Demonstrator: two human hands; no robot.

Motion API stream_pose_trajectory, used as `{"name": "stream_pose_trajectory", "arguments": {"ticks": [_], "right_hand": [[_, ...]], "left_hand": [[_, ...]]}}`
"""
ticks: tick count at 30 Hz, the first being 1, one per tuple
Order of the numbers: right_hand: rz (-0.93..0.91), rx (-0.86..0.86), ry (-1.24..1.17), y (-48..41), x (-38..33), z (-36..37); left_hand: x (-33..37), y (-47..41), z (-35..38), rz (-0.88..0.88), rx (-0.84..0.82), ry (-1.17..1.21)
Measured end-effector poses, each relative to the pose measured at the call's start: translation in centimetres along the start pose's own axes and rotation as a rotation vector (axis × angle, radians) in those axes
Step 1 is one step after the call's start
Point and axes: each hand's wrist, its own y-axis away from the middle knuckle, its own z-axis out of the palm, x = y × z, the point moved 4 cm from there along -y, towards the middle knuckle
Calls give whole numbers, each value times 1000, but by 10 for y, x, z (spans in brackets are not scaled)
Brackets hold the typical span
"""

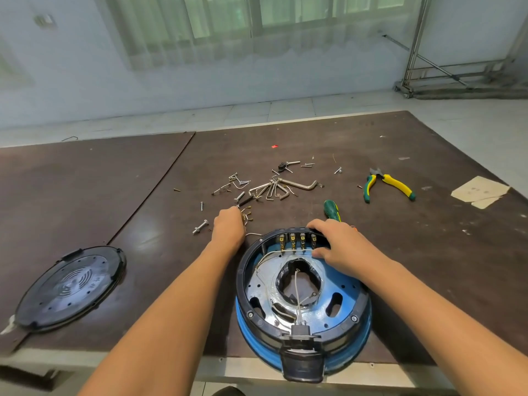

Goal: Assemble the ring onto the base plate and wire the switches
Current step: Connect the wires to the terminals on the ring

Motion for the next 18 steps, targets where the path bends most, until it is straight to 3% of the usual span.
{"name": "stream_pose_trajectory", "arguments": {"ticks": [5,9,12,15,18], "right_hand": [[12,-8,4,3,-3,-3],[-10,-1,28,10,-9,-13],[-29,170,67,14,-20,-25],[10,390,-185,16,-30,-36],[81,428,-565,14,-40,-37]], "left_hand": [[19,21,-32,11,134,332],[56,63,-44,152,-27,517],[65,97,-41,222,-27,594],[57,115,-43,252,91,670],[50,125,-45,254,153,770]]}}
